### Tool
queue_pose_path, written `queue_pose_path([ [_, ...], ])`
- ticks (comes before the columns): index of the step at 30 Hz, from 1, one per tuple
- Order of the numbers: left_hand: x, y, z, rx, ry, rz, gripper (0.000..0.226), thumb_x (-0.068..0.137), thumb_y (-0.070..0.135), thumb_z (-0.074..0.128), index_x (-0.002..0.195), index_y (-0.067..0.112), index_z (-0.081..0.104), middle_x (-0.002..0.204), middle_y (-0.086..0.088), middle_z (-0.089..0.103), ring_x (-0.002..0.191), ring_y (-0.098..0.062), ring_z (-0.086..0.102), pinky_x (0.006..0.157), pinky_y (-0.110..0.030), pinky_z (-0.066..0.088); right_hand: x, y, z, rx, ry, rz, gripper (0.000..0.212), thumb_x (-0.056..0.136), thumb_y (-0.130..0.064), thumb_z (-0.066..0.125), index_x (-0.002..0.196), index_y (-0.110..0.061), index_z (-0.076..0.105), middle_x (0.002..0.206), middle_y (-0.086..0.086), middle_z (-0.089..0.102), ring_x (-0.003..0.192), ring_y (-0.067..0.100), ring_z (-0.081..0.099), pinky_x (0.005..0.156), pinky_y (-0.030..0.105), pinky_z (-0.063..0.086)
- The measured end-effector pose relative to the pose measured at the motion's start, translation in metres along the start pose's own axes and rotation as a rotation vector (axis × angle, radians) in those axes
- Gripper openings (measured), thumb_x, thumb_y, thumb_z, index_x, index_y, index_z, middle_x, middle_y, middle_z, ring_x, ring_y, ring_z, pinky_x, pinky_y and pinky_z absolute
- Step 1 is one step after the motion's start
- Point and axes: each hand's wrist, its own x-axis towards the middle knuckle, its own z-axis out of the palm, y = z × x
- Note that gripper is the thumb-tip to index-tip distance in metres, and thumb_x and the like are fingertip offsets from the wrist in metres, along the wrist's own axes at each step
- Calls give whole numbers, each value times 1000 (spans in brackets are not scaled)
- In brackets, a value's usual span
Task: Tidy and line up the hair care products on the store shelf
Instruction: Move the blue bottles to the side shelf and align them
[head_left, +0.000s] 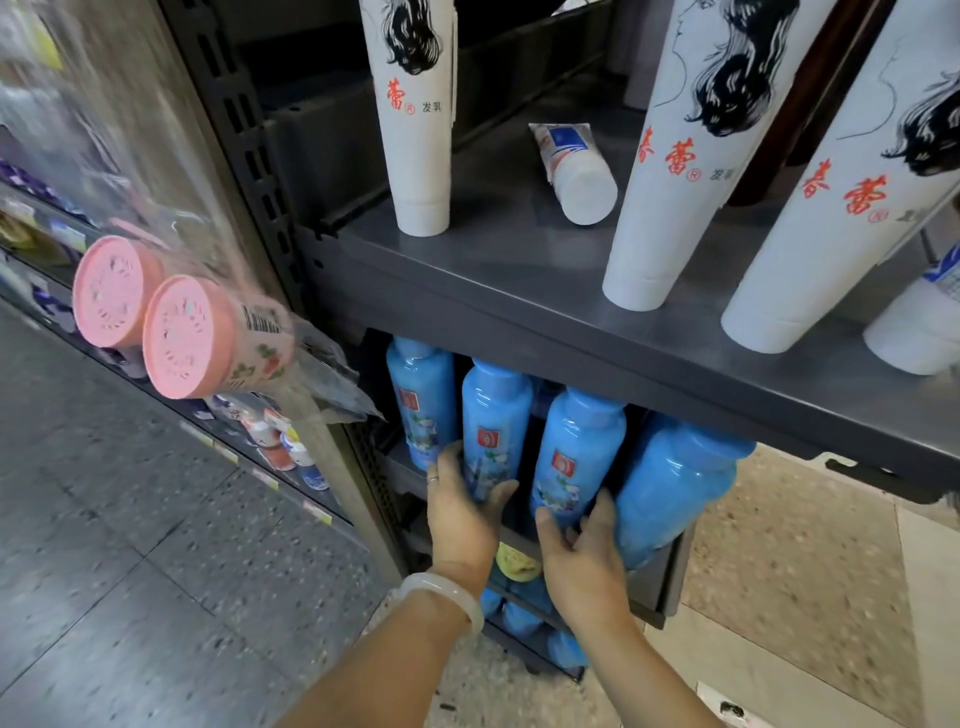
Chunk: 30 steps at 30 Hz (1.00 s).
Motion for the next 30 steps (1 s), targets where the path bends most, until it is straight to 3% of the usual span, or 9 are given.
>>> queue_pose_path([
  [5, 4, -3, -1, 5, -15, 17, 60, 68, 20, 80, 119, 20, 49, 116, -5, 58, 109, -21, 58, 89, -45, 52, 7, -8, 0, -42, 44, -10, 58, 92, -34, 49, 140, -13, 23, 129, 12, 54, 117, 29, 54, 86, 29, 40],
  [15, 6, -4, -2, 1, -45, -12, 66, 60, 42, 74, 119, 23, 49, 117, -3, 59, 110, -19, 59, 88, -45, 53, 12, -14, -1, -71, 27, 17, 55, 93, -35, 46, 139, -12, 24, 127, 14, 55, 117, 31, 52, 93, 35, 41],
  [18, -12, 5, 0, -14, 30, -38, 66, 65, 25, 81, 120, 12, 48, 118, -6, 51, 111, -17, 52, 96, -36, 47, 8, -11, -1, -64, -18, 40, 57, 92, -35, 48, 139, -10, 26, 131, 13, 53, 121, 29, 51, 97, 35, 42],
  [20, -32, 9, 2, 4, 85, -30, 57, 68, 12, 81, 115, 5, 50, 111, -6, 48, 104, -14, 47, 93, -30, 42, -1, -4, -7, -76, -88, 58, 54, 91, -31, 52, 136, -9, 33, 130, 11, 54, 120, 23, 52, 96, 29, 42],
  [22, -55, 10, 7, 59, 28, -6, 47, 68, 11, 80, 107, 4, 54, 102, -3, 46, 100, -19, 49, 87, -27, 40, -15, 8, -20, -96, -122, 67, 40, 90, -25, 56, 125, -8, 48, 118, 7, 61, 112, 19, 57, 90, 23, 42],
  [25, -80, 14, 20, 77, -162, 4, 40, 71, 16, 79, 100, 19, 53, 95, 5, 46, 99, -19, 52, 85, -24, 41, -26, 31, -52, -45, 21, 63, 10, 83, -16, 66, 90, -16, 60, 85, -1, 66, 89, 21, 61, 74, 25, 45],
  [27, -87, 21, 32, 59, -246, 55, 41, 72, 17, 78, 106, 19, 55, 97, 9, 48, 101, -14, 53, 87, -17, 40, -24, 40, -72, 5, 143, 65, 20, 77, -16, 72, 84, -19, 53, 78, -6, 60, 82, 19, 58, 65, 21, 40],
  [29, -91, 34, 45, 28, -317, 91, 46, 73, 21, 76, 114, 18, 55, 104, 7, 52, 104, -11, 53, 88, -11, 39, -17, 41, -87, 38, 187, 19, 33, 75, -17, 75, 94, -20, 48, 90, -2, 59, 88, 17, 57, 71, 23, 43],
  [30, -91, 39, 51, 5, -328, 96, 50, 72, 25, 74, 117, 19, 54, 109, 6, 54, 107, -11, 54, 92, -16, 42, -12, 39, -91, 48, 173, -31, 39, 75, -16, 74, 100, -23, 46, 99, -3, 58, 93, 14, 57, 77, 24, 44],
])
